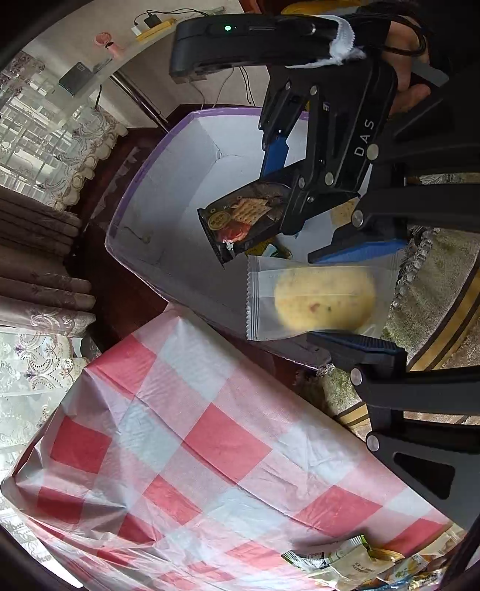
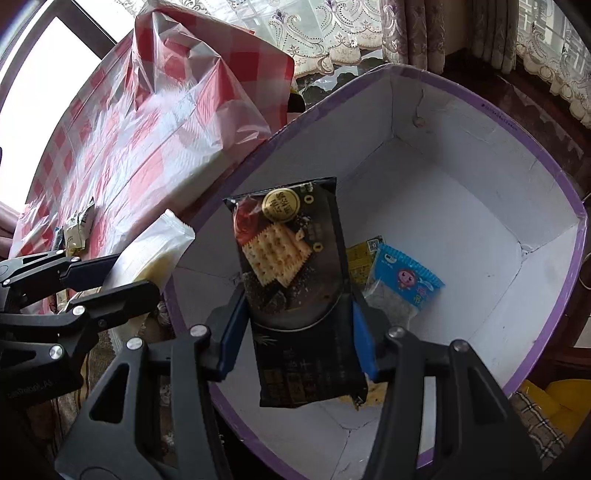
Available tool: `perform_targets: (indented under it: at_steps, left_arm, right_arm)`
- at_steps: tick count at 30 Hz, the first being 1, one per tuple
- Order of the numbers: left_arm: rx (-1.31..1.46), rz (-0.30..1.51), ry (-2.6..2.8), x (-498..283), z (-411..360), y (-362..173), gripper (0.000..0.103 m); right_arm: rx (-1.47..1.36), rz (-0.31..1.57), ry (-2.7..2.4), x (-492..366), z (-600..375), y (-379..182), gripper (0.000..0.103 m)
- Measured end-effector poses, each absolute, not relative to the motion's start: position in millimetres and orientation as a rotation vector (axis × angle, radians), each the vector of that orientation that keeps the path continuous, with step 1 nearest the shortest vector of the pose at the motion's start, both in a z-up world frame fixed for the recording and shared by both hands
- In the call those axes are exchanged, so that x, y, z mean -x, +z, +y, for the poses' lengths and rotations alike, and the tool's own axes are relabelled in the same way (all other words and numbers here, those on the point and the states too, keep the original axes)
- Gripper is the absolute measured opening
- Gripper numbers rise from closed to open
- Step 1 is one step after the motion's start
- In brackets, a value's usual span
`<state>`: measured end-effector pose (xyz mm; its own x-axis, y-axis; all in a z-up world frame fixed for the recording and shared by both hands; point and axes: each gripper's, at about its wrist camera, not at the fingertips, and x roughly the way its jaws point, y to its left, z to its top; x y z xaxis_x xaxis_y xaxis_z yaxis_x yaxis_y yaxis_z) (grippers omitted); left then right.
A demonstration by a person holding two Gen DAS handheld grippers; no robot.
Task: Organize snacks
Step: 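Carry both packs over the white box and open both tools to drop them, then move both open tools back over the remaining snack pile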
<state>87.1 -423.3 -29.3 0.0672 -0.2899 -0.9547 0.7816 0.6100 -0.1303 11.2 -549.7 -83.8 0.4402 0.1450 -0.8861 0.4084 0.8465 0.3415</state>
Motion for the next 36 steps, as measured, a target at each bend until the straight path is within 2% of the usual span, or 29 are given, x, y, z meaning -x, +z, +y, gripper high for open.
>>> perform_targets:
  at_steps: [10, 20, 31, 36]
  left_arm:
    - [-0.486, 1.294, -0.861, -89, -431, -38, 0.041]
    - [-0.426, 1.213, -0.827, -92, -408, -15, 0.044]
    - [-0.299, 1.077, -0.690, -106, -334, 21, 0.044]
    - [-0.186, 1.029, -0.599, -117, -284, 32, 0.044]
  right_arm:
    - [-0.577, 1.152, -0.169, -16, -549, -92, 0.056]
    - [-0.549, 1.117, -0.159, -21, -540, -67, 0.056]
    - [-0.458, 1.059, -0.067, -46, -489, -23, 0.057]
    - [-0.360, 1.043, -0.048, -60, -457, -9, 0.061]
